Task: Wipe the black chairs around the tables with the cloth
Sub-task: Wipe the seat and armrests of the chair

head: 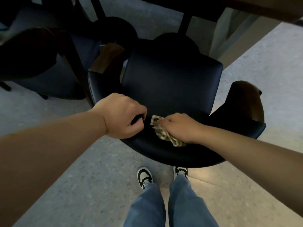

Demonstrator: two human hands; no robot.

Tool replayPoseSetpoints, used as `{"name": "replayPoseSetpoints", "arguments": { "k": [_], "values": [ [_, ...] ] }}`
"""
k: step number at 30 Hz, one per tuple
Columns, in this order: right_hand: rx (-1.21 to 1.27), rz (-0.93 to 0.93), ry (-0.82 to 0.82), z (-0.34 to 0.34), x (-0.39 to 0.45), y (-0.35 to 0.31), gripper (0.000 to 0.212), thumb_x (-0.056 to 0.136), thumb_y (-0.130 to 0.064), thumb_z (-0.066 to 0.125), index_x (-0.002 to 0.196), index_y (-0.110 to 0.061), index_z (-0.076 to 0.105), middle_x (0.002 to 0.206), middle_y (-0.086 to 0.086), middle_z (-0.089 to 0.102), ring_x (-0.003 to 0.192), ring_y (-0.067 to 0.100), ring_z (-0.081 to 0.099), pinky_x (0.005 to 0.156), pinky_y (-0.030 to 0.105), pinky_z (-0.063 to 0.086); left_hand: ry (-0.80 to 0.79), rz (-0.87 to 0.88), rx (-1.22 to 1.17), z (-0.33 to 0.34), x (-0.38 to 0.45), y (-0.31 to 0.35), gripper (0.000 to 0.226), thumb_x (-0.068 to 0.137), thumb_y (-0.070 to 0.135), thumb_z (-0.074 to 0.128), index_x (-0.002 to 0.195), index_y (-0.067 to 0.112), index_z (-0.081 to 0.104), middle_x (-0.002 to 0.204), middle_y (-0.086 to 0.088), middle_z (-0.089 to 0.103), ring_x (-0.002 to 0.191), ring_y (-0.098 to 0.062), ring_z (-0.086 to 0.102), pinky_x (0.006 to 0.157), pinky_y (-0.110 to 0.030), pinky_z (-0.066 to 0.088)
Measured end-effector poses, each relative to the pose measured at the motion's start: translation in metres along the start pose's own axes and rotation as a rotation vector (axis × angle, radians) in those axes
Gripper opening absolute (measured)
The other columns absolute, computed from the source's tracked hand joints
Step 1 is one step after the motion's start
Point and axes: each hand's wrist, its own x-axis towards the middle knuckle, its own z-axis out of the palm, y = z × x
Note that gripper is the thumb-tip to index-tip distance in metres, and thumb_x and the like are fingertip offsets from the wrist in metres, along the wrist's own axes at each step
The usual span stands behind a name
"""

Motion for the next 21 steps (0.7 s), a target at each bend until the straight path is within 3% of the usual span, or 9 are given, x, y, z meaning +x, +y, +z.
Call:
{"name": "replayPoseSetpoints", "arguments": {
  "k": [3,6,7,10,14,21],
  "values": [
    [-0.035,-0.08,-0.087,0.001,-0.014,0.006,0.052,0.077,-0.074,0.029,0.089,-0.033,0.059,0.093,-0.003,0.062,0.088,0.017,0.059,0.069,0.027,0.043,-0.005,-0.009,-0.006,0.0,0.0,0.0,0.054,0.079,0.049,0.018,0.092,0.03,0.067,0.078,0.009,0.065,0.071,-0.012,0.062,0.068,-0.034,0.051],
    [-0.095,-0.155,-0.076,-0.004,-0.021,0.013,0.034,0.09,-0.049,0.035,0.09,-0.025,0.058,0.093,-0.001,0.062,0.09,0.021,0.059,0.075,0.029,0.044,-0.004,-0.016,-0.019,0.0,0.0,0.0,0.054,0.079,0.049,0.018,0.093,0.03,0.066,0.079,0.009,0.066,0.072,-0.011,0.062,0.069,-0.033,0.051],
    [-0.094,-0.163,-0.079,-0.006,-0.02,0.014,0.024,0.092,-0.038,0.037,0.08,-0.024,0.053,0.083,-0.005,0.059,0.082,0.018,0.058,0.069,0.026,0.042,-0.007,-0.017,-0.024,0.0,0.0,0.0,0.053,0.079,0.049,0.018,0.093,0.03,0.066,0.08,0.01,0.065,0.072,-0.011,0.062,0.069,-0.033,0.051],
    [-0.123,-0.178,-0.074,-0.009,-0.016,0.013,0.024,0.088,-0.017,0.042,0.065,-0.022,0.045,0.063,-0.009,0.048,0.059,0.005,0.048,0.05,0.017,0.033,-0.02,-0.016,-0.041,-0.001,0.0,0.0,0.053,0.08,0.048,0.018,0.094,0.03,0.066,0.08,0.009,0.065,0.072,-0.011,0.061,0.068,-0.033,0.051],
    [-0.109,-0.139,-0.036,-0.003,-0.005,0.01,0.021,0.081,-0.005,0.041,0.08,-0.006,0.063,0.074,0.006,0.058,0.072,0.022,0.059,0.062,0.028,0.049,-0.03,-0.016,-0.046,-0.001,0.0,0.0,0.052,0.08,0.047,0.019,0.094,0.029,0.067,0.081,0.009,0.066,0.073,-0.011,0.062,0.068,-0.033,0.052],
    [-0.02,-0.061,-0.001,0.005,0.018,0.015,0.028,0.082,-0.001,0.042,0.064,-0.013,0.06,0.071,0.002,0.058,0.071,0.021,0.059,0.056,0.028,0.047,-0.051,-0.022,-0.059,-0.002,0.0,0.001,0.05,0.08,0.045,0.023,0.093,0.027,0.068,0.081,0.008,0.066,0.074,-0.013,0.062,0.067,-0.034,0.051]
  ]
}}
